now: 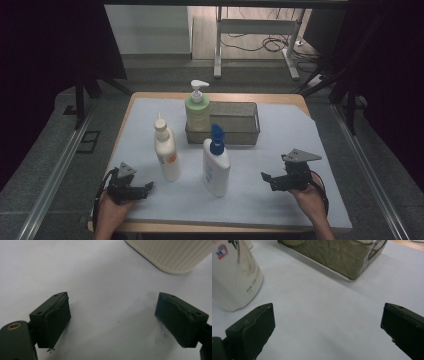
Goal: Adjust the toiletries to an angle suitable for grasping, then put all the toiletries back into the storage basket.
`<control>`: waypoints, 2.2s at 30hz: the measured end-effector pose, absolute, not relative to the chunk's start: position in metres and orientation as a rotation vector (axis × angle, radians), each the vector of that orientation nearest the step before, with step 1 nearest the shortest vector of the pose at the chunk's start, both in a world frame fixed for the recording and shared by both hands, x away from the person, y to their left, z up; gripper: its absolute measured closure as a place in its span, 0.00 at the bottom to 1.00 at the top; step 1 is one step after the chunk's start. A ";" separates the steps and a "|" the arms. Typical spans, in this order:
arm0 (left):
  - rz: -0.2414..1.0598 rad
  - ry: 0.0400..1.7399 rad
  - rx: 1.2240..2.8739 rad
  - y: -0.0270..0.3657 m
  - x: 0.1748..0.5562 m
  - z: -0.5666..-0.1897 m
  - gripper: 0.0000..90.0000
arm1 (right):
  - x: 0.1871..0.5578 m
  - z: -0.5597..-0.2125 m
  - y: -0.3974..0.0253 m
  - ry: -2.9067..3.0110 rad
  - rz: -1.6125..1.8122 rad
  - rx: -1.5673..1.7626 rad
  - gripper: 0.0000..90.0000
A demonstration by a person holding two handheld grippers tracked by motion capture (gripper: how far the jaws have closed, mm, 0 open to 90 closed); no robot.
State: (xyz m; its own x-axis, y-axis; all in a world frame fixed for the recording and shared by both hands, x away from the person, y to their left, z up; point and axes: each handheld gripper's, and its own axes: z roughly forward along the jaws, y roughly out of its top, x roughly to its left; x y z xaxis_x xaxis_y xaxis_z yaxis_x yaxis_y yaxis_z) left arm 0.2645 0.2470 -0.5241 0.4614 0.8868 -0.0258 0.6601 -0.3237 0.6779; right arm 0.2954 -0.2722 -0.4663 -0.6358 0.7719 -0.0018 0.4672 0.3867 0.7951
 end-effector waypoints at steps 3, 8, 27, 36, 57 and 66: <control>0.470 1.282 2.089 0.247 0.265 -0.524 0.14 | 0.294 -0.472 -0.275 2.271 1.131 1.093 0.00; 0.470 1.282 2.089 0.247 0.264 -0.524 0.14 | 0.290 -0.480 -0.277 2.262 1.145 1.109 0.00; 0.469 1.283 2.089 0.247 0.265 -0.524 0.14 | 0.284 -0.508 -0.286 2.320 1.084 1.138 0.00; 0.469 1.283 2.089 0.247 0.265 -0.524 0.14 | 0.278 -0.502 -0.286 2.293 1.133 1.108 0.00; 0.471 1.282 2.088 0.247 0.264 -0.524 0.14 | 0.261 -0.474 -0.254 2.358 1.191 1.102 0.00; 0.470 1.283 2.088 0.247 0.264 -0.524 0.14 | 0.262 -0.467 -0.232 2.395 1.193 1.060 0.00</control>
